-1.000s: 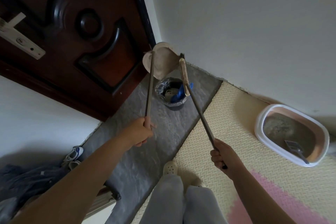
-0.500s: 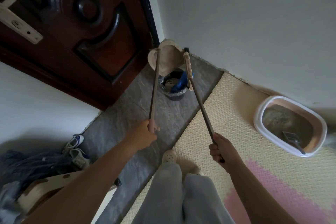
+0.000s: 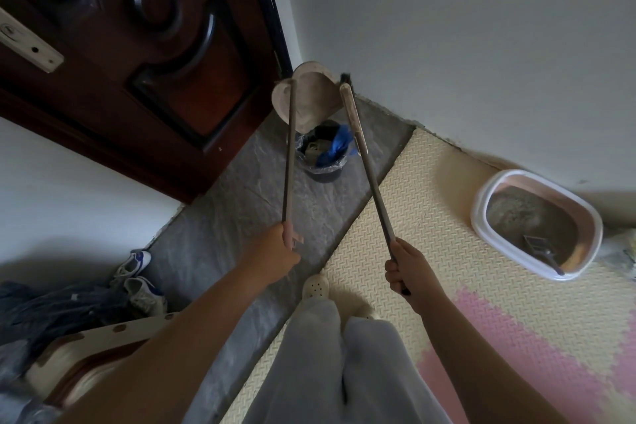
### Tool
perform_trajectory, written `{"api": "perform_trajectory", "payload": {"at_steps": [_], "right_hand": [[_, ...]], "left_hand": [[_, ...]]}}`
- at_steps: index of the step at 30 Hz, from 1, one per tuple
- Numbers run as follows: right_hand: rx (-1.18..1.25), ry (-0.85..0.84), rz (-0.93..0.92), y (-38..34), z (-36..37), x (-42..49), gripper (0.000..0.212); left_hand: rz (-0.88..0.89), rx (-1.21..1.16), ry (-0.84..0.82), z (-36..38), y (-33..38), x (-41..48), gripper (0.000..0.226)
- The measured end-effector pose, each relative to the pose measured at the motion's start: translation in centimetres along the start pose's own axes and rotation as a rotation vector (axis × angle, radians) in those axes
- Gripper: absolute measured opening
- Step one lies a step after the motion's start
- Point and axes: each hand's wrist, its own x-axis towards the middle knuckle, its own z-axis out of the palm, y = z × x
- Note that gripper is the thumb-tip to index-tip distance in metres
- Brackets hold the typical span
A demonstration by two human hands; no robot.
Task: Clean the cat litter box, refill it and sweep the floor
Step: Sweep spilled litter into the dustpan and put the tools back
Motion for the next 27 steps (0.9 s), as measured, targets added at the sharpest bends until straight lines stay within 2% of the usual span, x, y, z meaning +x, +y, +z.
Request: {"api": "perform_trajectory", "payload": {"at_steps": [9,17,22,25,27], "right_hand": [[-0.07,0.039,-0.05,1.1,-0.2,-0.6,0.013],[-0.079,0.036,-0.058,1.9,-0.9,-0.9,0.012],[-0.064,0.025,-0.056,1.5,-1.2,-1.7,0.014],[-0.07,0.007,-0.062,0.1,-1.2,-2.1,0.017],[-0.045,-0.014,-0.062,-1.2,-1.1,-2.2,0.019]], "left_hand": [[-0.014,-0.051,-0.023,0.7,-0.2,-0.4,0.026],[-0.017,-0.024,0.003,1.0,-0.6,-0.9,0.027],[-0.122,-0.306,-0.035,-1.3,0.6,-1.1,0.018],[-0.189,-0.422,-0.04,-3.4,2.0,-0.8,0.019],[-0.209,-0.585,-0.076,-5.3,2.7,-0.6,0.022]]}}
